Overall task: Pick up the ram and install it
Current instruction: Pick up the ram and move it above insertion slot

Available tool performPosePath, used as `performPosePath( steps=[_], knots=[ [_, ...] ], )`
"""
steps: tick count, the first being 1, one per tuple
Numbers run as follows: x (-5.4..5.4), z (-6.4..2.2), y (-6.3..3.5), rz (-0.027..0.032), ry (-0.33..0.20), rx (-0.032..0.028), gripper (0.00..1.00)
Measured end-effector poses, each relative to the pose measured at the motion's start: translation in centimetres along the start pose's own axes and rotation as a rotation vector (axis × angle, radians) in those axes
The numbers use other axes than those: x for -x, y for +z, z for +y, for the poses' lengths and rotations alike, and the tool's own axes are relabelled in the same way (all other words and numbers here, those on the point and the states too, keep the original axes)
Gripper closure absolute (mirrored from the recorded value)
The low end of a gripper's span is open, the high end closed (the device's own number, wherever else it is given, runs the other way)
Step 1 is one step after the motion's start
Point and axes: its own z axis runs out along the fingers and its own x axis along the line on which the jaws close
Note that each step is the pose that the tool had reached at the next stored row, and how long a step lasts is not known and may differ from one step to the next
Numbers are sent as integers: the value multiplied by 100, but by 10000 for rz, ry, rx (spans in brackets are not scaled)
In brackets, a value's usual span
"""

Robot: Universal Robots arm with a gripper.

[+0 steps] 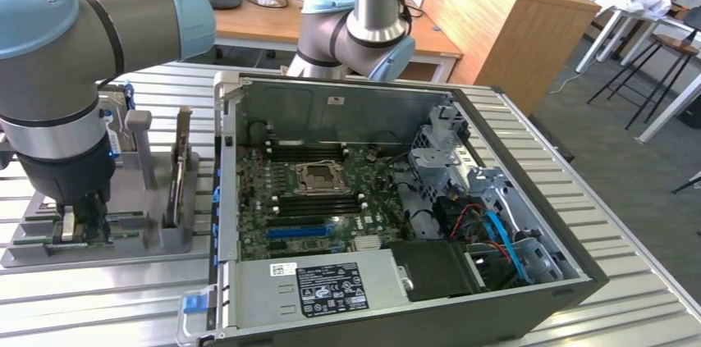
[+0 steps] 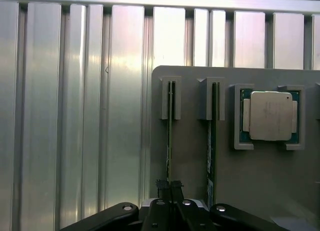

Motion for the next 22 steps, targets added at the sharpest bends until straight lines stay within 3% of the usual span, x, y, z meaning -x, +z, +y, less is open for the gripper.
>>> performPosePath(
  steps=[9,22],
  knots=[
    [4,3,-149,0,58,0,88],
    [17,13,-570,-5,207,-5,88]
  ],
)
